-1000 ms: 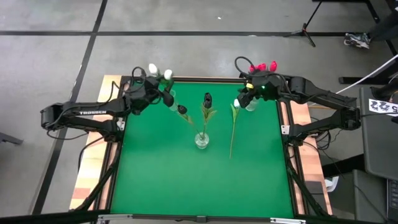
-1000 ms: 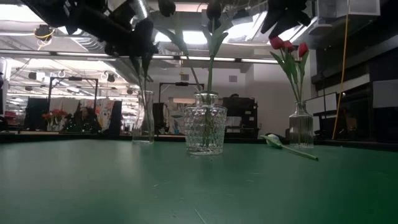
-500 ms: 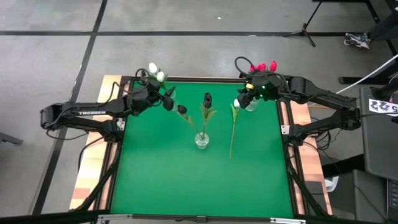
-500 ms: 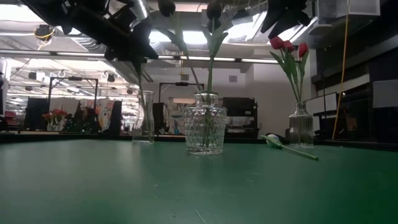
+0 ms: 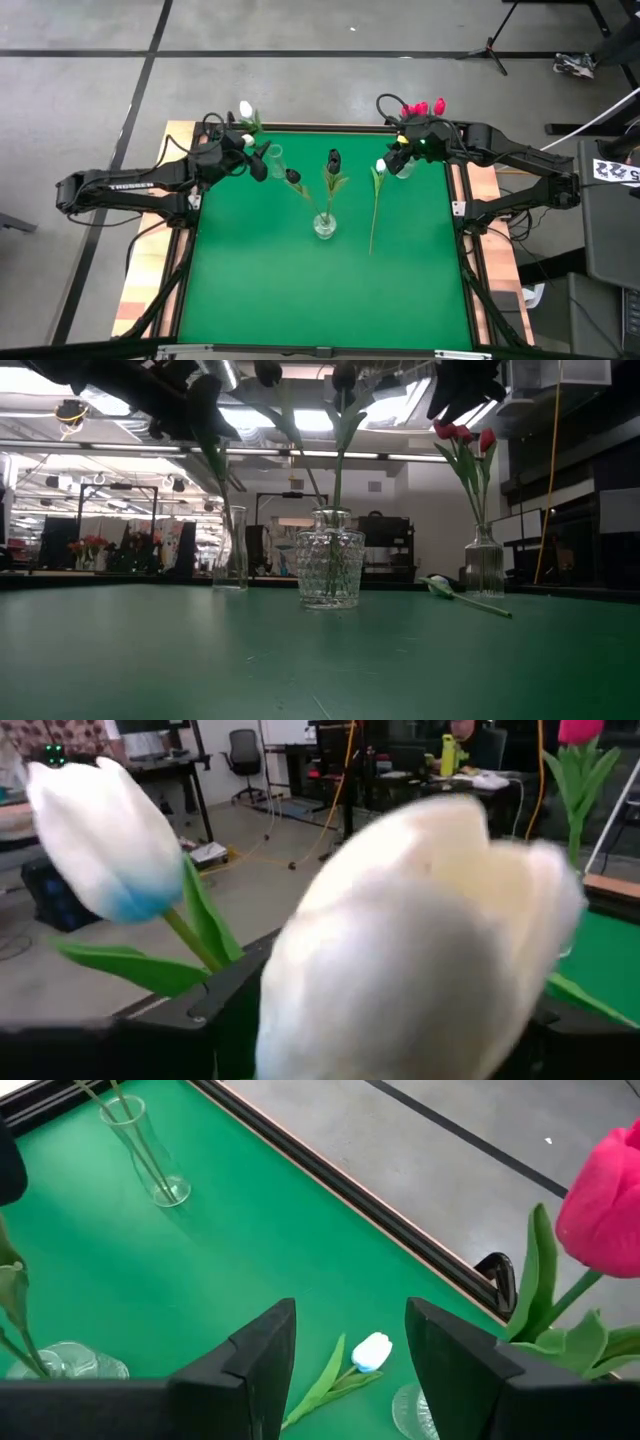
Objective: Sort flowers into vase by color
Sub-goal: Put the left white tulip into the top left transparent vase, then put the white tulip into the top left transparent vase
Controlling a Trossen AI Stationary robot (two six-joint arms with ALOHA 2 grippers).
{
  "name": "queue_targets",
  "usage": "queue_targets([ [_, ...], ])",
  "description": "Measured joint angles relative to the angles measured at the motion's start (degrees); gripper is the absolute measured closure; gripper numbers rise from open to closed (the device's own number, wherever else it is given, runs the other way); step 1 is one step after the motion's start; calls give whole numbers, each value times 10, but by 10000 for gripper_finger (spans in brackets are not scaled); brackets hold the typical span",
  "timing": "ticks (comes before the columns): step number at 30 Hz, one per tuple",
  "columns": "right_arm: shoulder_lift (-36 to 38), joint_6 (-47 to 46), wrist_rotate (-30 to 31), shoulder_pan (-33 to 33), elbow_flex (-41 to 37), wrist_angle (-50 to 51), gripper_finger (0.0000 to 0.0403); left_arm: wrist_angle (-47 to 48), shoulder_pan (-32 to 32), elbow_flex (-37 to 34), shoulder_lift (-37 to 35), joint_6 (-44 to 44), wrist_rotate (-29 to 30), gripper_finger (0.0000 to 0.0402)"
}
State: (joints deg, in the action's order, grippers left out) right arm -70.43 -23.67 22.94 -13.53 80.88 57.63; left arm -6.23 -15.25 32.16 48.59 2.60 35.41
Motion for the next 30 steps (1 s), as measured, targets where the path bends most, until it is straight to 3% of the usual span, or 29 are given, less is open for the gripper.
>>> queue_targets([
  [23, 0, -4, 10, 0, 0, -1, 212, -10, 0, 0, -92, -72, -21, 149],
  [30, -28, -101, 24, 0, 1, 13, 212, -58, 0, 0, -137, -90, -21, 149],
])
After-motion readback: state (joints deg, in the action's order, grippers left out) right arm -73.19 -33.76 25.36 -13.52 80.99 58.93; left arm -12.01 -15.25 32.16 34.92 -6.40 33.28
